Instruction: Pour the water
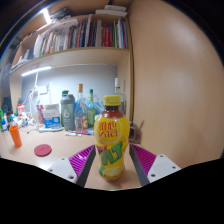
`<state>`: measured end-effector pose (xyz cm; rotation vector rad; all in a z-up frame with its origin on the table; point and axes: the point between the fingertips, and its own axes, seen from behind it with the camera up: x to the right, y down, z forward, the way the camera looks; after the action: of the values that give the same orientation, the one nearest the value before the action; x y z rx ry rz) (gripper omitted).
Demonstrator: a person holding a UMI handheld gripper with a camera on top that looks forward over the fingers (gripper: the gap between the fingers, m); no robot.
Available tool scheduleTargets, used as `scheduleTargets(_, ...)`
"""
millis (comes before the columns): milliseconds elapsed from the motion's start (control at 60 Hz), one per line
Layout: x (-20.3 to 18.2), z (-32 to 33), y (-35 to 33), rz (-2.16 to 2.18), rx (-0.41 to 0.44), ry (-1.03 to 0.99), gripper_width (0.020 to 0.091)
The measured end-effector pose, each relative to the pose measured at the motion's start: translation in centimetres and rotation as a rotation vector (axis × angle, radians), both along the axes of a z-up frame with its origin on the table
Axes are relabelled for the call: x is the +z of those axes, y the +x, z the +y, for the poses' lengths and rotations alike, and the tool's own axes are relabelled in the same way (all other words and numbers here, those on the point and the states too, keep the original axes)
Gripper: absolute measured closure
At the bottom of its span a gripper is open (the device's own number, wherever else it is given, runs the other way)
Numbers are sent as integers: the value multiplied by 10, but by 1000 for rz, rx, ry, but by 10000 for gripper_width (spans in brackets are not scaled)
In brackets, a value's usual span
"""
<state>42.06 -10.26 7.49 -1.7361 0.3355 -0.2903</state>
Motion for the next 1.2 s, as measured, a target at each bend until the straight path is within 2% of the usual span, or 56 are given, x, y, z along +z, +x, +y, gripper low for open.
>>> scheduleTargets(100,-3,21,6,17,16,15,368)
scheduleTargets(117,-4,23,7,17,15,15,397)
scheduleTargets(167,-8,28,11,20,12,5,558)
scheduleTargets(200,-7,31,13,27,4,18,569)
scheduleTargets(233,-8,31,12,37,-4,26,622)
scheduleTargets(300,-7,32,10,44,5,43,676)
scheduleTargets(317,-7,32,9,47,8,47,716)
scheduleTargets(367,-7,35,5,53,23,60,746)
scheduleTargets(417,-9,35,-3,59,48,52,747)
scheduleTargets(450,-8,36,-12,59,67,48,773)
scheduleTargets(533,10,46,-39,0,109,45,776)
scheduleTargets(667,79,83,-102,-271,202,47,776)
scheduleTargets(750,125,116,-159,-553,252,30,777)
scheduleTargets(833,154,150,-203,-893,312,-30,778)
scheduleTargets(917,154,180,-256,-1233,337,-121,778)
scheduleTargets(1000,151,197,-279,-1533,356,-200,779)
scheduleTargets(1067,136,209,-308,-1749,356,-245,780)
scheduleTargets(1200,138,221,-345,-2191,349,-247,778)
